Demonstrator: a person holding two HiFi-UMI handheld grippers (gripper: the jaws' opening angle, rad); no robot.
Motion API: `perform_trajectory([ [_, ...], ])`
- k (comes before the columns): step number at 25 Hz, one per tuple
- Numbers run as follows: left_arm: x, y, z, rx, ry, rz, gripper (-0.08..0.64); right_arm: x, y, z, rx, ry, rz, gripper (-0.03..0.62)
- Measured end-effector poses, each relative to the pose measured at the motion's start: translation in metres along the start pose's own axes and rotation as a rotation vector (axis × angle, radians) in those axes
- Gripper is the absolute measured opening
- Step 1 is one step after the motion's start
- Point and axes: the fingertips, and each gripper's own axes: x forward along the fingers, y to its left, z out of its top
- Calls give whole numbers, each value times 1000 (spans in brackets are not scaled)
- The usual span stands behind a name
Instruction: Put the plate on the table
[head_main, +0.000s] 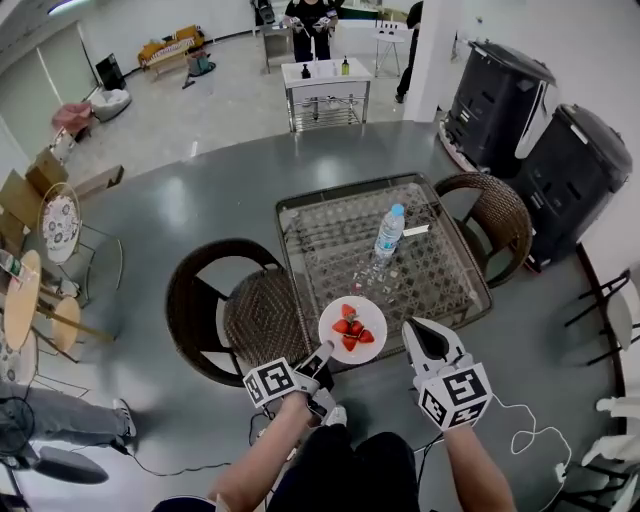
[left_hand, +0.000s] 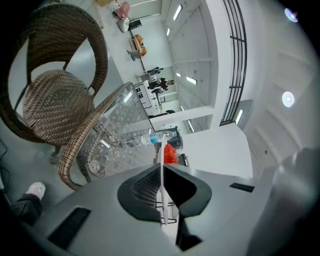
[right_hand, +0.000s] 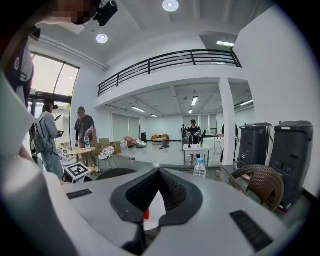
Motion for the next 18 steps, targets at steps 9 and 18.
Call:
perform_trajectory([
  [9, 32, 44, 26, -34, -77, 63, 18, 49, -16, -19, 3, 59, 82, 5],
  [18, 62, 85, 47, -114, -189, 111, 18, 88, -31, -25, -10, 109, 200, 5],
])
